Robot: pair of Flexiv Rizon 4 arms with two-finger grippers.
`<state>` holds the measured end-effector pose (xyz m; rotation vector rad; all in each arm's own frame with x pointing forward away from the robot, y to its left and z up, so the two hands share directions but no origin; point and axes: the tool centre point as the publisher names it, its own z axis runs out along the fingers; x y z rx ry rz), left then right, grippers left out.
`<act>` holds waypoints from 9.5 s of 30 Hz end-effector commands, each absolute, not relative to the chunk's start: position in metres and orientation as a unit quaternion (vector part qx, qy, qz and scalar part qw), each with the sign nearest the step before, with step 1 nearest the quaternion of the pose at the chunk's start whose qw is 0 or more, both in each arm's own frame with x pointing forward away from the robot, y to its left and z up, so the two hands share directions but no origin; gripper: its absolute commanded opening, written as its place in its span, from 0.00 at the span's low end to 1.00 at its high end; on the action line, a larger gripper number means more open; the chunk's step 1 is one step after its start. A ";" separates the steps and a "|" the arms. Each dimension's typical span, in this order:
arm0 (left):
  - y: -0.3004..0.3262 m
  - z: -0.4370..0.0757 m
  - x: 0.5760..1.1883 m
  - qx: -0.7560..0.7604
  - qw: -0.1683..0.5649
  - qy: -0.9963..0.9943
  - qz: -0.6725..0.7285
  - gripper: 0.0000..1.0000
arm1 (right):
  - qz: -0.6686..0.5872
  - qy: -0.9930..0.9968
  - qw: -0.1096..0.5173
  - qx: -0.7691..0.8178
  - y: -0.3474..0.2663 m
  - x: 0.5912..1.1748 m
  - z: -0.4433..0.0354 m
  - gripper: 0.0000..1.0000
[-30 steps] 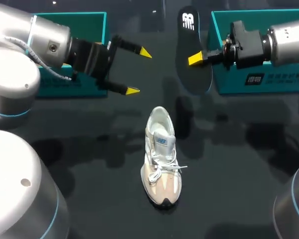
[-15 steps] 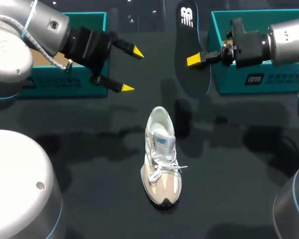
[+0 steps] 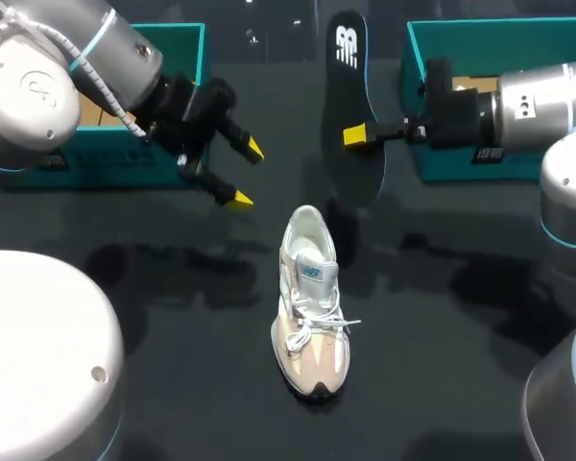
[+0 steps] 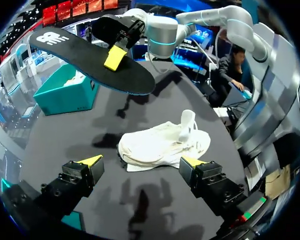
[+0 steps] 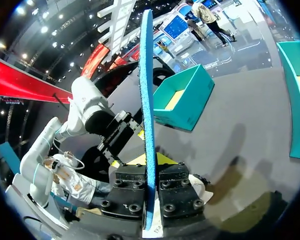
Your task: Take the shoe out of the shoebox, open the shoe tongue, remove and reinsert the insole, then place the shoe into the shoebox
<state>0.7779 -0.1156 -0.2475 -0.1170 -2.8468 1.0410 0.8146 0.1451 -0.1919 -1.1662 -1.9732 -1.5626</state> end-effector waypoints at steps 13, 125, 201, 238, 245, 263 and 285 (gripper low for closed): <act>-0.112 -0.268 0.761 -0.017 0.067 -0.952 0.298 1.00 | -0.581 -0.702 0.165 -0.377 0.154 0.817 -0.201 0.00; -0.133 -0.362 0.753 -0.073 0.049 -0.973 0.212 1.00 | -0.662 -0.691 0.161 -0.243 0.212 0.786 -0.301 0.00; -0.133 -0.362 0.753 -0.073 0.049 -0.973 0.212 1.00 | -0.618 -0.635 0.282 -0.368 0.212 0.726 -0.364 0.00; -0.133 -0.362 0.753 -0.073 0.049 -0.973 0.212 1.00 | -0.631 -0.653 0.253 -0.334 0.207 0.724 -0.333 0.34; -0.133 -0.362 0.753 -0.073 0.049 -0.973 0.212 1.00 | -0.628 -0.663 0.251 -0.320 0.206 0.728 -0.326 0.32; -0.133 -0.362 0.753 -0.073 0.049 -0.973 0.212 1.00 | -0.611 -0.698 0.237 -0.288 0.209 0.751 -0.301 0.29; -0.133 -0.362 0.753 -0.073 0.049 -0.973 0.212 1.00 | -0.600 -0.696 0.225 -0.324 0.211 0.749 -0.317 0.00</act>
